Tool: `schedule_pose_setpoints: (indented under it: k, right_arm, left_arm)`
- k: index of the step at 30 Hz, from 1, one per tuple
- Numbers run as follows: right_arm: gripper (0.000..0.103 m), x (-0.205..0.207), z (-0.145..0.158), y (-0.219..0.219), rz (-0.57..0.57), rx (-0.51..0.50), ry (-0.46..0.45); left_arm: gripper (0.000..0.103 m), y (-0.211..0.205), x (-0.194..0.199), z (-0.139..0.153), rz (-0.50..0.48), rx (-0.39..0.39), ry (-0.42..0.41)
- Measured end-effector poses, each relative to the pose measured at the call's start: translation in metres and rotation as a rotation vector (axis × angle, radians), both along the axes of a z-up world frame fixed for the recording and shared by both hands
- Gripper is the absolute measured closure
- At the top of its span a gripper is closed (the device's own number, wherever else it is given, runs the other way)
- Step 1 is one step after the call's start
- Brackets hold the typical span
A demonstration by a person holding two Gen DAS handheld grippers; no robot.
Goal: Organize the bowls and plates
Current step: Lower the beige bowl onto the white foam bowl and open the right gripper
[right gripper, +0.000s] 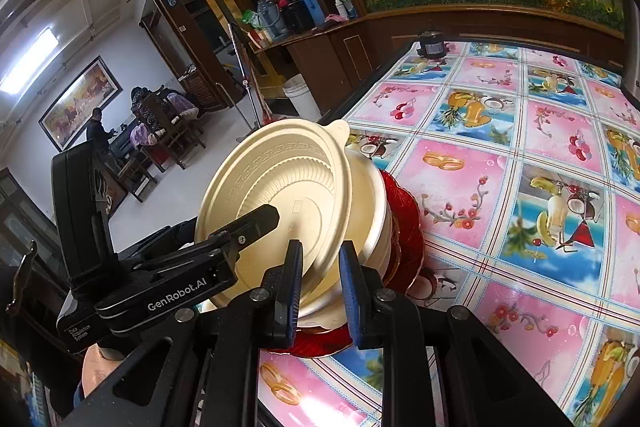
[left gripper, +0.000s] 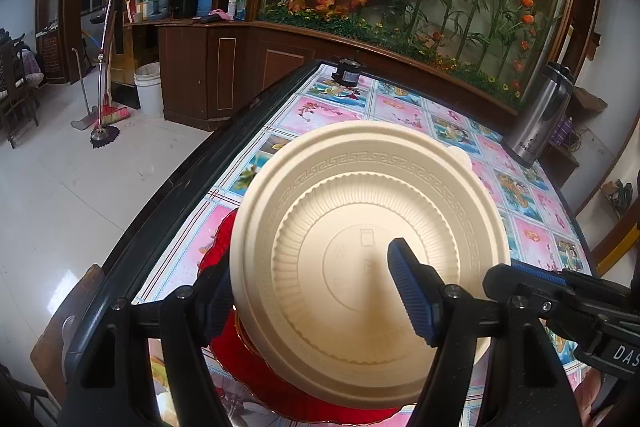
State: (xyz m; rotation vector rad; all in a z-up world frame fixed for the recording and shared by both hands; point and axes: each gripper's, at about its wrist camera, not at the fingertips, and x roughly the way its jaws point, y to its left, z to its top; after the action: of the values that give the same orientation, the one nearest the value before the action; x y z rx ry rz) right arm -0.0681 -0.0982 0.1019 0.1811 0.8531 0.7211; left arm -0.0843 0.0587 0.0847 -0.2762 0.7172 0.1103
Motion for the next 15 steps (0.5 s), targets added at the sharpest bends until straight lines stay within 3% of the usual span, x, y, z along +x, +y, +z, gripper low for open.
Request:
schedule_pose_setpoints:
  k: [15]
  right_arm:
    - [0.080, 0.0023, -0.0007, -0.0041, -0.014, 0.005, 0.002]
  left_arm:
    - [0.027, 0.0010, -0.0022, -0.0009, -0.008, 0.010, 0.000]
